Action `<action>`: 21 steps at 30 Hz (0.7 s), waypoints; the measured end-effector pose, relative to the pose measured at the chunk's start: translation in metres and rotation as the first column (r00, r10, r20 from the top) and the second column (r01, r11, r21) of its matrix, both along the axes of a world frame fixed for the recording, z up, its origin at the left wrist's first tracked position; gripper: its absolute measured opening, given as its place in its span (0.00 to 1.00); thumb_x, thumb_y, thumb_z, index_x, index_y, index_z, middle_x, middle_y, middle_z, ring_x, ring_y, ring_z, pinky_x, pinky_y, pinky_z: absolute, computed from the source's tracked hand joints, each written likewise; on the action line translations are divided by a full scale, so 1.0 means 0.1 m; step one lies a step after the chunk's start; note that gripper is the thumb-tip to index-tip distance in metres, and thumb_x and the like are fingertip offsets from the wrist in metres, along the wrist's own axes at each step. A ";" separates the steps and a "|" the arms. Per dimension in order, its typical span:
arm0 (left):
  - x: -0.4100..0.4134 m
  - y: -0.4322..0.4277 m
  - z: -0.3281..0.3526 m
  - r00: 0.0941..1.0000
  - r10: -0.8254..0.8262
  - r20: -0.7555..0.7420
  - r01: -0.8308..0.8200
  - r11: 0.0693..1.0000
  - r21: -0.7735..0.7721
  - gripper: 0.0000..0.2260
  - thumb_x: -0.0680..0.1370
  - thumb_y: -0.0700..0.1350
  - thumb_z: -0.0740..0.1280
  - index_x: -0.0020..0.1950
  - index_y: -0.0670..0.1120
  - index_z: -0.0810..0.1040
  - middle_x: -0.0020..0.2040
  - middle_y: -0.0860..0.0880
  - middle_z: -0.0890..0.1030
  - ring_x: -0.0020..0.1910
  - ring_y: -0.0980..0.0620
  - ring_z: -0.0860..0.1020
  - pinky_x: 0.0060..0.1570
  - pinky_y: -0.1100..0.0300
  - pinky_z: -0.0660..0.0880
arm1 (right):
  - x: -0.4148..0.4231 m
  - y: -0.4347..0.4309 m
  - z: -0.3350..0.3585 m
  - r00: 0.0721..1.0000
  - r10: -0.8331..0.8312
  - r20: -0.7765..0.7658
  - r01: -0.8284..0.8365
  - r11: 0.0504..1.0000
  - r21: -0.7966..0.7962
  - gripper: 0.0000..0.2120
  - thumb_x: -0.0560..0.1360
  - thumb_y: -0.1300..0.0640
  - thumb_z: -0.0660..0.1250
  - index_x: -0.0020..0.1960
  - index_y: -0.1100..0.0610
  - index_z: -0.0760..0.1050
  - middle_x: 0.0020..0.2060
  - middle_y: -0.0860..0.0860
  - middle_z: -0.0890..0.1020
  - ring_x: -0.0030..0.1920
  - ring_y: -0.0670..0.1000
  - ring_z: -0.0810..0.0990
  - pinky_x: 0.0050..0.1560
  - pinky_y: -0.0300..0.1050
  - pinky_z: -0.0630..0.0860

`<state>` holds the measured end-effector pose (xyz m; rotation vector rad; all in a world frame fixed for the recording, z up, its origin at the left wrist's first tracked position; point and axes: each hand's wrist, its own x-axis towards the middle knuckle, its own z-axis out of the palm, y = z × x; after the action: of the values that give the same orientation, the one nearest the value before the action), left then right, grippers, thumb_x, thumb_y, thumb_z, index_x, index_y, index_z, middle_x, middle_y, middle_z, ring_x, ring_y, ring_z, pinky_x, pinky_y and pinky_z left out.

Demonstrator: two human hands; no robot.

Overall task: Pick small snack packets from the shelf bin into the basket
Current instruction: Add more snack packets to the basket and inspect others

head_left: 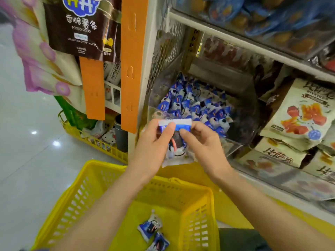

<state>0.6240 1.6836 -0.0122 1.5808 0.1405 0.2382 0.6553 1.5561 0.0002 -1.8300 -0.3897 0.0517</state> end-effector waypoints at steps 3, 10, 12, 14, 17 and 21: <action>-0.06 -0.03 -0.11 0.995 0.081 -0.053 -0.081 0.997 -0.003 0.06 0.79 0.42 0.62 0.43 0.49 0.74 0.38 0.50 0.75 0.34 0.57 0.74 0.34 0.67 0.70 | -0.12 0.02 -0.20 0.989 0.053 -0.140 -0.045 0.997 0.059 0.05 0.76 0.66 0.63 0.48 0.59 0.76 0.41 0.53 0.80 0.40 0.46 0.76 0.44 0.40 0.74; -0.10 -0.04 -0.26 0.989 0.109 -0.101 -0.105 0.994 0.037 0.05 0.77 0.42 0.64 0.42 0.47 0.77 0.37 0.47 0.80 0.38 0.53 0.79 0.38 0.60 0.75 | -0.12 0.08 -0.37 0.993 0.004 -0.116 -0.004 1.000 -0.005 0.07 0.78 0.59 0.61 0.46 0.59 0.76 0.39 0.56 0.80 0.40 0.49 0.78 0.44 0.47 0.76; -0.08 -0.05 -0.27 0.987 0.119 -0.112 -0.118 0.993 0.021 0.06 0.77 0.43 0.65 0.41 0.47 0.77 0.36 0.49 0.80 0.37 0.55 0.80 0.34 0.64 0.76 | -0.11 0.09 -0.39 0.997 -0.019 -0.069 0.015 0.999 -0.047 0.06 0.78 0.58 0.62 0.45 0.58 0.77 0.40 0.56 0.81 0.42 0.52 0.80 0.47 0.53 0.78; -0.05 -0.04 -0.27 0.980 0.134 -0.147 -0.139 0.990 -0.027 0.07 0.77 0.45 0.65 0.40 0.48 0.78 0.33 0.51 0.80 0.34 0.57 0.80 0.29 0.66 0.74 | -0.08 0.08 -0.39 0.997 -0.031 0.071 0.042 0.987 -0.157 0.05 0.77 0.56 0.63 0.45 0.56 0.77 0.40 0.52 0.80 0.42 0.49 0.80 0.45 0.49 0.77; -0.01 -0.05 -0.27 0.972 0.126 -0.196 -0.145 0.986 -0.086 0.07 0.77 0.46 0.65 0.41 0.47 0.78 0.29 0.53 0.80 0.30 0.58 0.80 0.26 0.66 0.73 | -0.04 0.06 -0.39 0.923 -0.007 0.385 0.137 0.940 -0.313 0.07 0.77 0.54 0.64 0.45 0.56 0.78 0.39 0.49 0.78 0.40 0.44 0.75 0.41 0.42 0.73; 0.00 -0.07 -0.28 0.968 0.095 -0.232 -0.134 0.979 -0.156 0.07 0.77 0.45 0.64 0.40 0.45 0.78 0.29 0.52 0.80 0.30 0.57 0.80 0.27 0.63 0.76 | -0.02 0.01 -0.41 0.873 0.067 0.483 0.140 0.915 -0.379 0.07 0.77 0.55 0.63 0.46 0.57 0.78 0.39 0.49 0.77 0.39 0.43 0.72 0.39 0.42 0.72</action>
<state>0.6242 1.6761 -0.0401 1.4271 0.4189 0.1332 0.6537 1.5569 -0.0411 -2.2587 -0.7425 -0.3967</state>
